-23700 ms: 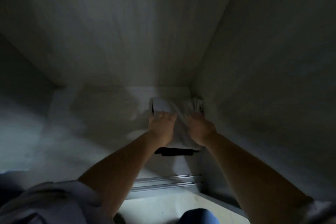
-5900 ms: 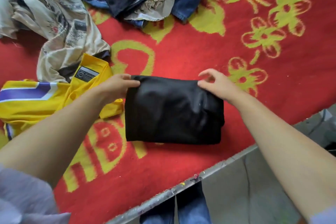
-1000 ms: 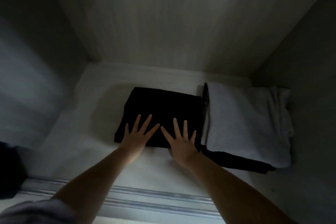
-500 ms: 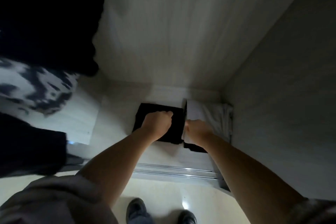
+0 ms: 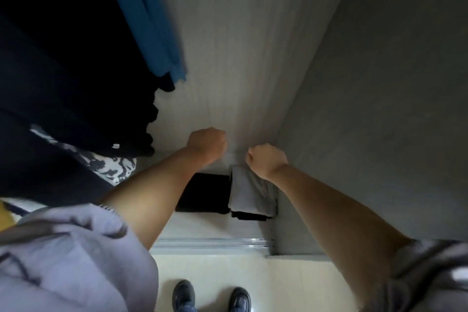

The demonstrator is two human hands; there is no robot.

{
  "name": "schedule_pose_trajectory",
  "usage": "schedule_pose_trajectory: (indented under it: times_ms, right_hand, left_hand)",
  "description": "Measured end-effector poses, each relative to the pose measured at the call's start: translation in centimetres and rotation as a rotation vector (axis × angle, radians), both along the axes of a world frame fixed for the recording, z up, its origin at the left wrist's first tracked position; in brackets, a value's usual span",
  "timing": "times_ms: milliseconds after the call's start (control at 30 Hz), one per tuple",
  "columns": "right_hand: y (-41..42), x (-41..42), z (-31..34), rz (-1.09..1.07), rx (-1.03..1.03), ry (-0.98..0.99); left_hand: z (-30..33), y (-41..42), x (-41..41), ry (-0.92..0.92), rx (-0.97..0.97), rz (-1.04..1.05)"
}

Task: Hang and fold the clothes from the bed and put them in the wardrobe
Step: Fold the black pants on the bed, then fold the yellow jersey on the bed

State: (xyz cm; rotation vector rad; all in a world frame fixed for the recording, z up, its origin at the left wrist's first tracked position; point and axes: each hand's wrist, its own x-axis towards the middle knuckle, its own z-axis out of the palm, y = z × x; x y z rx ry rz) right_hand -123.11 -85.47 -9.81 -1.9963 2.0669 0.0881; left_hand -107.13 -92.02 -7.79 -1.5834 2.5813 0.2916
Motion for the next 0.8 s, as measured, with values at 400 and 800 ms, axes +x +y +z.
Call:
schedule_pose_trajectory:
  times_ms: [400, 800]
  right_hand:
    - [7.3, 0.0, 9.9, -0.125, -0.078, 0.067]
    - [24.9, 3.0, 11.7, -0.63, -0.056, 0.079]
  left_hand:
    - [11.9, 3.8, 0.0, -0.088, -0.089, -0.213]
    - [13.3, 14.9, -3.2, 0.08, -0.046, -0.661]
